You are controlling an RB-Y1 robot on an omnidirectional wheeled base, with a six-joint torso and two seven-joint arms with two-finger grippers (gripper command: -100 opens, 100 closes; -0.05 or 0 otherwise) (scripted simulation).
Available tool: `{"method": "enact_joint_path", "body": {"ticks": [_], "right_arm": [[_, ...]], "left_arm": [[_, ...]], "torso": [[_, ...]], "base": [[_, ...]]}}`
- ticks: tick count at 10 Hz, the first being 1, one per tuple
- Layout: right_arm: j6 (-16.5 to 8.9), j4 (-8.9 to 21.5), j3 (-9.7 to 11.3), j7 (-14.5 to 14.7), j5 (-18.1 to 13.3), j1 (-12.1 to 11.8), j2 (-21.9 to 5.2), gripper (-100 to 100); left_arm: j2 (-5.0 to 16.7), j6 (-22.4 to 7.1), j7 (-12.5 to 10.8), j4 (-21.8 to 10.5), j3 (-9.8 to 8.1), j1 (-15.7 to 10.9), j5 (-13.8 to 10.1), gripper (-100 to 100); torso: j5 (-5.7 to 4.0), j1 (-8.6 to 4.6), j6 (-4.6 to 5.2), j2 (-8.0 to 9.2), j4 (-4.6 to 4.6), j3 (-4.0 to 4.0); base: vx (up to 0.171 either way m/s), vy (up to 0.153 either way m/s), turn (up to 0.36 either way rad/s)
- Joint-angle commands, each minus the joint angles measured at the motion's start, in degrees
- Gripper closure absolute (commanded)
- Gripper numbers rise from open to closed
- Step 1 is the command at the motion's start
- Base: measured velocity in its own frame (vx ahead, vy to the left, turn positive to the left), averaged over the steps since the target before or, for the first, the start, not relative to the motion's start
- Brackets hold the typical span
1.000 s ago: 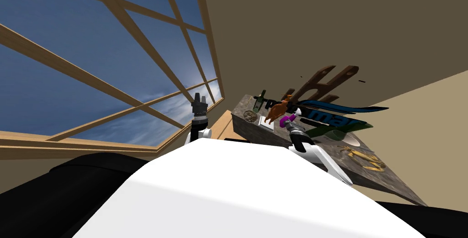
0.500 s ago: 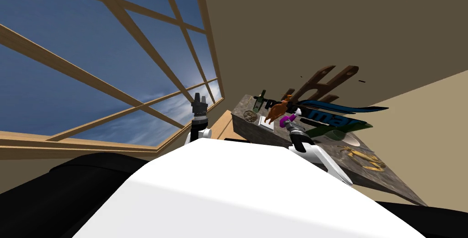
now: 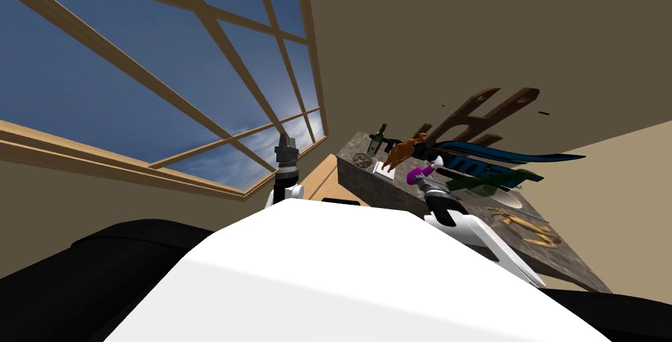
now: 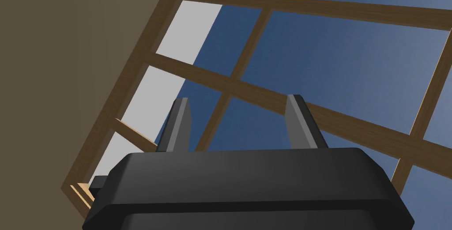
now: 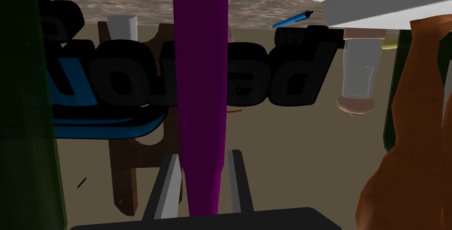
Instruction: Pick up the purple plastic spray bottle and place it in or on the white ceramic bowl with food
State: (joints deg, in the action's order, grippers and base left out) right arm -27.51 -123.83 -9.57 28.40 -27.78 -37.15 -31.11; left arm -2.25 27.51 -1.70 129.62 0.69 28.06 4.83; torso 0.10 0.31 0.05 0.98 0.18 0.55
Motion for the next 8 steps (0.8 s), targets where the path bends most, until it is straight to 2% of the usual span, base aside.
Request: {"method": "enact_joint_path", "body": {"ticks": [1, 4, 6, 8], "right_arm": [[-1.0, -1.1, -0.6, 1.6, 1.4, -1.8, -0.7, 100], [-3.4, -1.9, -1.4, 3.9, 4.6, -4.6, -2.2, 100], [-5.7, -2.7, -1.8, 5.1, 6.5, -6.6, -3.4, 100], [-8.4, -4.2, -2.0, 5.5, 7.9, -8.4, -4.5, 100]], "left_arm": [[0.0, 0.0, 0.0, 0.0, 0.0, 0.0, 0.0, 0], [0.0, 0.0, 0.0, 0.0, 0.01, 0.0, 0.0, 0], [0.0, 0.0, 0.0, 0.0, 0.01, 0.0, 0.0, 0], [0.0, 0.0, 0.0, 0.0, 0.01, 0.0, 0.0, 0]], "torso": [[0.0, 0.0, 0.0, 0.0, 0.0, 0.0], [0.06, 0.35, -0.06, -0.27, -0.07, -0.16], [-0.11, 0.66, -0.06, -0.47, -0.28, -0.35], [-0.39, 1.03, -0.12, -0.86, -0.56, -0.67]], "base": [[-0.206, 0.068, 0.123], [-0.136, 0.122, 0.105], [-0.061, 0.212, 0.072], [0.027, 0.271, -0.004]]}}
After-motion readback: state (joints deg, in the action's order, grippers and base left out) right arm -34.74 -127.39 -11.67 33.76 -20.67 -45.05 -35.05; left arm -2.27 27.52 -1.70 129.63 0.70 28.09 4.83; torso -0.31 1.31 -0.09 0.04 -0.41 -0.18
